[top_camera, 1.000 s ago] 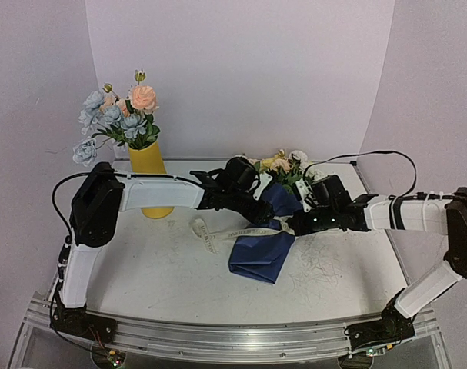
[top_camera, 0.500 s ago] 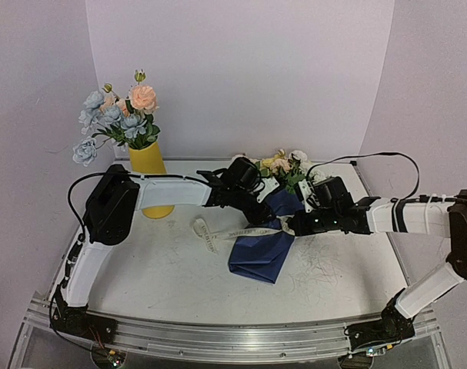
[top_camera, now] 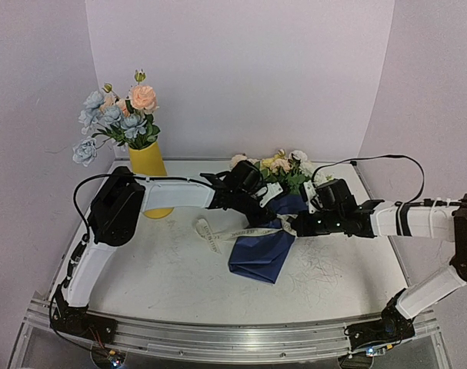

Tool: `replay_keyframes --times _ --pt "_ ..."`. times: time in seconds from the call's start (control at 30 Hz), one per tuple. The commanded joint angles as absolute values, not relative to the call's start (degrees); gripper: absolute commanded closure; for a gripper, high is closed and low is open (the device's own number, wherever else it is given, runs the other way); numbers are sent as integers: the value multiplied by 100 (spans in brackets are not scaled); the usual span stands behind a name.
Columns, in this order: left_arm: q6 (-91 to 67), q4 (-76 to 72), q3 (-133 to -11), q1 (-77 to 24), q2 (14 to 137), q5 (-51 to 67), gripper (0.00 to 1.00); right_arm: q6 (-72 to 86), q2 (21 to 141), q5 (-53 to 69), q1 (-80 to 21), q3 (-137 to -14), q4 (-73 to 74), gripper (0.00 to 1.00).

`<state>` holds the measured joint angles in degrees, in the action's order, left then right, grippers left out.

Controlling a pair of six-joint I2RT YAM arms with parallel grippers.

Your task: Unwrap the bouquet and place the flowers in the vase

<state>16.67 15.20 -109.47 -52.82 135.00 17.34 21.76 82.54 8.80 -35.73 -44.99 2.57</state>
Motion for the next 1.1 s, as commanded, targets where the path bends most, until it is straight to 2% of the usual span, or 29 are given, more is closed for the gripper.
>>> replay_keyframes --times 0.0,0.1,0.2,0.37,0.43,0.47,0.5,0.53,0.6,0.63,0.67,0.7,0.77,0.97,1.0,1.07 --pt "1189 1475 -11031 -5188 13318 1172 100 2592 7956 397 -3587 -4316 96 100" --pt "420 1451 -10805 -4846 13019 1088 100 2876 7899 133 -3582 -4152 159 100" --pt "-251 1025 -10049 -4535 12461 1283 100 3307 7923 -207 -3569 -3927 263 100" --pt "-1119 687 -8805 -4519 11721 310 99 4045 8111 -644 -3486 -3678 485 100" --pt "-1634 667 -8278 -4509 11505 -204 90 4032 8192 -621 -3472 -3648 531 100" --pt "-1661 622 -8175 -4502 11492 -130 80 3865 8210 -568 -3472 -3693 514 99" --pt "-1652 614 -8157 -4505 11490 -48 75 3804 8214 -505 -3472 -3714 500 98" --pt "-1558 519 -8096 -4509 11483 412 65 3335 8163 -261 -3472 -3881 445 93" --pt "-1377 447 -8105 -4519 11459 768 60 3053 8053 -113 -3472 -3988 419 84" --pt "-1253 425 -8149 -4529 11438 890 56 2867 7940 -59 -3472 -4072 401 71" --pt "-1014 422 -8280 -4555 11399 1028 52 2611 7752 20 -3472 -4152 375 50" --pt "-802 422 -8397 -4572 11373 1133 46 2422 7668 163 -3472 -4254 369 43" --pt "-527 426 -8593 -4607 11395 1174 44 2180 7670 399 -3472 -4415 363 42" --pt "775 672 -9536 -4693 12002 1933 41 1617 8562 1197 -3472 -5245 358 52" --pt "1077 794 -9670 -4693 12119 2162 35 1575 8688 1323 -3472 -5373 360 52" --pt "1544 847 -9774 -4696 12273 2333 30 1557 8828 1461 -3472 -5495 360 52"
